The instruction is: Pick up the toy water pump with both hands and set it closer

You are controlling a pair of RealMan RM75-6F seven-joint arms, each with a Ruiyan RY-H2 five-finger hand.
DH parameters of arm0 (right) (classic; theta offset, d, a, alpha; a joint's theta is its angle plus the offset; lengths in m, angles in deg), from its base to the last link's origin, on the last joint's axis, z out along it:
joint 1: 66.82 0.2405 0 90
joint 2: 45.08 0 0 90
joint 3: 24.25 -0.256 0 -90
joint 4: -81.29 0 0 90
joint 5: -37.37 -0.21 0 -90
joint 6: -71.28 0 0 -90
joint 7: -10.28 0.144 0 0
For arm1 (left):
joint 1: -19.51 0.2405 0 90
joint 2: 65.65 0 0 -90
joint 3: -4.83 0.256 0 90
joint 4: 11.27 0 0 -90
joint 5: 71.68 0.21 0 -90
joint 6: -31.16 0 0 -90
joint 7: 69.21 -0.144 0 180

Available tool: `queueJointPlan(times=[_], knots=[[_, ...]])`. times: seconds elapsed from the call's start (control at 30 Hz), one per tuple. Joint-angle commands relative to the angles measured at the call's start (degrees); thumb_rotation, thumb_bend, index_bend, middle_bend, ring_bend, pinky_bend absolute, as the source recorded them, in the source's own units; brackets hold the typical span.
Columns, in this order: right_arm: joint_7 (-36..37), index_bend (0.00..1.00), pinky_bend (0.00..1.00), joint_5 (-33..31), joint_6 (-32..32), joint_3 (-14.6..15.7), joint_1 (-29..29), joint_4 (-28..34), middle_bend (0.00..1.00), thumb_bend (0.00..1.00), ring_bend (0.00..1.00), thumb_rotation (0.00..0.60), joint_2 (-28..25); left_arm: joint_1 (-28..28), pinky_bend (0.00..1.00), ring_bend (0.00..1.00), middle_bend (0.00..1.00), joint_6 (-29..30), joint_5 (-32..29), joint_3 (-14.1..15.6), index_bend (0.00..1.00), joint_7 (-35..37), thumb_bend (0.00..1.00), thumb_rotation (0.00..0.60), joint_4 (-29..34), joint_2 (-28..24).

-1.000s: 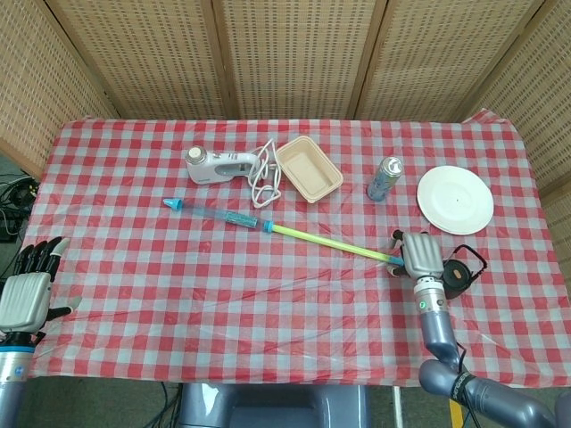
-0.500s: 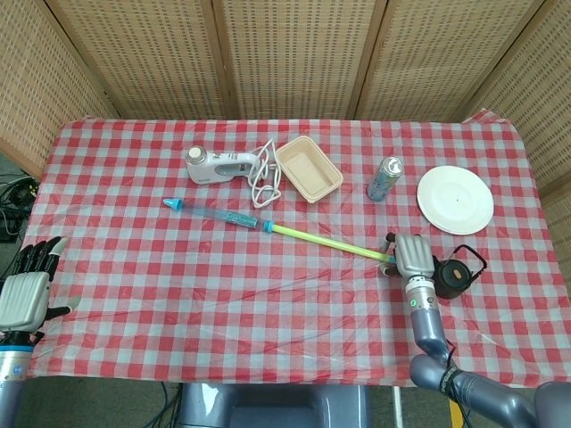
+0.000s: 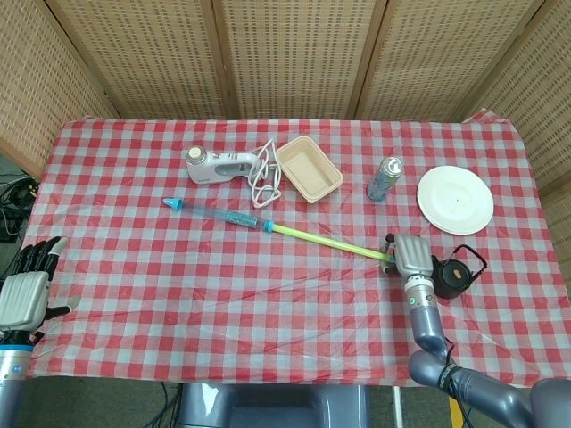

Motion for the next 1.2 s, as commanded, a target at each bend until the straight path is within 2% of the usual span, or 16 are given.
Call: queueJointPlan(times=[0.03,0.37,0.97,1.07,1.2], knots=[[-0.17,0.57,0.43,-0.16,0.22,0.21,0.13,-0.10,1.00,0.49,0.95,0.600,0.15,-0.04,0.00,0.00,0.00,-0.03,0.24,0.10,0.00,0.09,0.19,0.600,0.07,-0.06],[-0.36,0.55,0.43,-1.38,1.63,0.89,0.60,-1.38,1.00,0.50,0.95,0.600,0.87,-0.04,0.00,0.00,0.00,-0.16,0.14,0.13,0.00,0.22,0.19,0.600,0.13,-0.16],[0.58,0.47,0.42,-1.79,3.23,1.82,0.72,-2.69,0.98,0.50,0.94,0.600,1.11,-0.16,0.00,0.00,0.00,-0.48,-0.10,0.14,0.00,0.22,0.19,0.600,0.03,-0.07],[0.53,0.50,0.42,-2.06,3.43,1.83,0.73,-2.53,0.98,0.50,0.94,0.600,0.97,-0.16,0.00,0.00,0.00,-0.48,-0.11,0.14,0.00,0.26,0.19,0.600,0.01,-0.07],[1.01,0.60,0.42,-1.83,2.92,1.81,0.57,-2.24,0.99,0.51,0.94,0.600,0.95,-0.15,0.00,0.00,0.00,-0.48,-0.15,0.12,0.00,0.36,0.19,0.600,0.00,-0.08]])
